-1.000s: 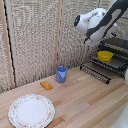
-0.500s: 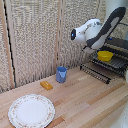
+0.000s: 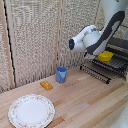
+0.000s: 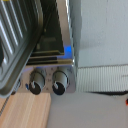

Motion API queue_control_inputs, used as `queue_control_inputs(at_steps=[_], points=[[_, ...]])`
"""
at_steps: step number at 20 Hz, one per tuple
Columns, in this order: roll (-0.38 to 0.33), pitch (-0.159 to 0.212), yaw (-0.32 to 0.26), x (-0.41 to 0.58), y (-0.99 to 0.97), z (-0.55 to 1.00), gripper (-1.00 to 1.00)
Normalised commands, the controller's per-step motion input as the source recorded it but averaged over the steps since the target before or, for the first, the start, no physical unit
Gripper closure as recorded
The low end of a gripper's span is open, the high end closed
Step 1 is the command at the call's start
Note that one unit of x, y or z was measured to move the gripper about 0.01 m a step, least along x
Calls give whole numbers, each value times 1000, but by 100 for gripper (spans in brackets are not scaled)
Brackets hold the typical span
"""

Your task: Please reach out your grabber to the yellow dish. Tenderly grip the yellow dish using your grabber. Set the yellow dish on the baking sheet. Posit your grabber on the rim of the baking sheet carrying the yellow dish. Mindfully slide the baking sheet with the yellow dish into the oven. Let go of your grabber's hold on the baking sheet's edge when it is entirely in the oven.

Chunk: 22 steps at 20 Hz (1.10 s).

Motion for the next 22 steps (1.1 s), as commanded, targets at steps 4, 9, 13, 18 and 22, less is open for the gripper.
queue_control_inputs(at_steps=[4,9,13,18,22], points=[[-168,3,190,648,161,-498,-100],[-66,33,116,517,-47,-465,-100],[3,71,10,65,-351,-78,-100],[65,71,-23,102,-401,0,-100],[78,110,-64,138,-325,1,-100]])
